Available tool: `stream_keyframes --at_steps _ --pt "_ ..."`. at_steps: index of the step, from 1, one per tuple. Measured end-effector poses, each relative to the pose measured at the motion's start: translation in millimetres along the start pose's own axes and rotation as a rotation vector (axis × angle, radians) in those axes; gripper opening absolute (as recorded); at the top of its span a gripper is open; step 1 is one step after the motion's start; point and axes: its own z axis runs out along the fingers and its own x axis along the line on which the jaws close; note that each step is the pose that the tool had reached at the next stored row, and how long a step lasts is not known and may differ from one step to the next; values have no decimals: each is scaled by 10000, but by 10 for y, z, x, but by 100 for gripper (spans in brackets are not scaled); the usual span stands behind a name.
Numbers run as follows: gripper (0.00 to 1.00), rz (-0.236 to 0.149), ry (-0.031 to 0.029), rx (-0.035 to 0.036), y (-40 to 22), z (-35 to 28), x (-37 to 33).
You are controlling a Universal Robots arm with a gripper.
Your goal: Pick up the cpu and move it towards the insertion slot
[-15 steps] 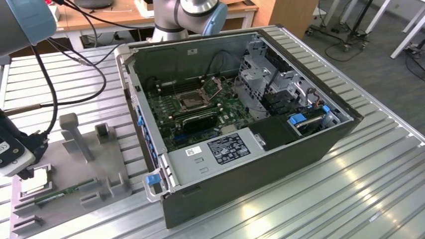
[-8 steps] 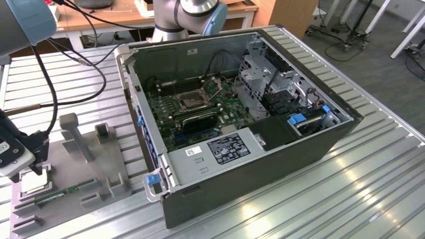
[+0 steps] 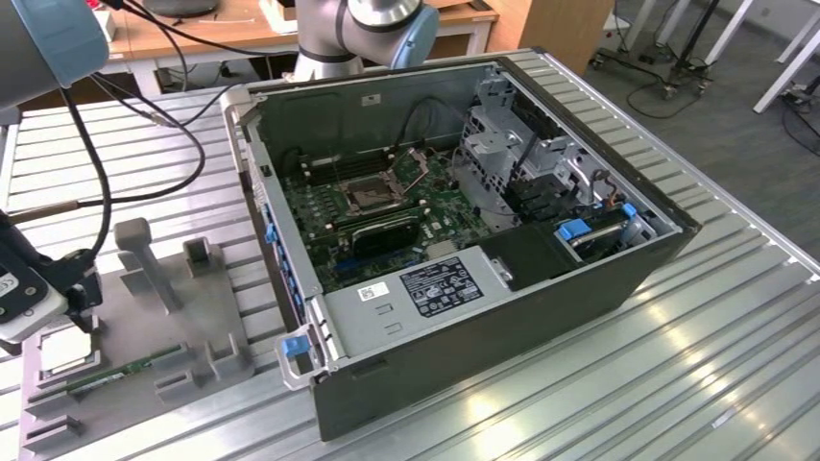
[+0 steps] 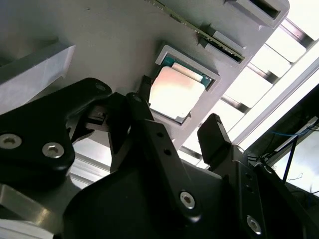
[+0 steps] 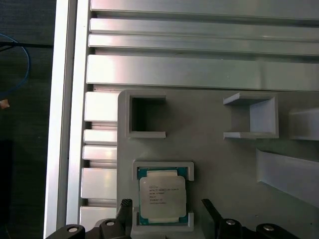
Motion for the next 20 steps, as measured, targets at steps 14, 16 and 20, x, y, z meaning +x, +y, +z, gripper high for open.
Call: stream_keyframes --at_steps 14,16,20 --pt "65 0 0 0 -3 76 0" --pt "65 0 0 0 -3 77 0" --pt "65 -1 -1 0 -4 110 0"
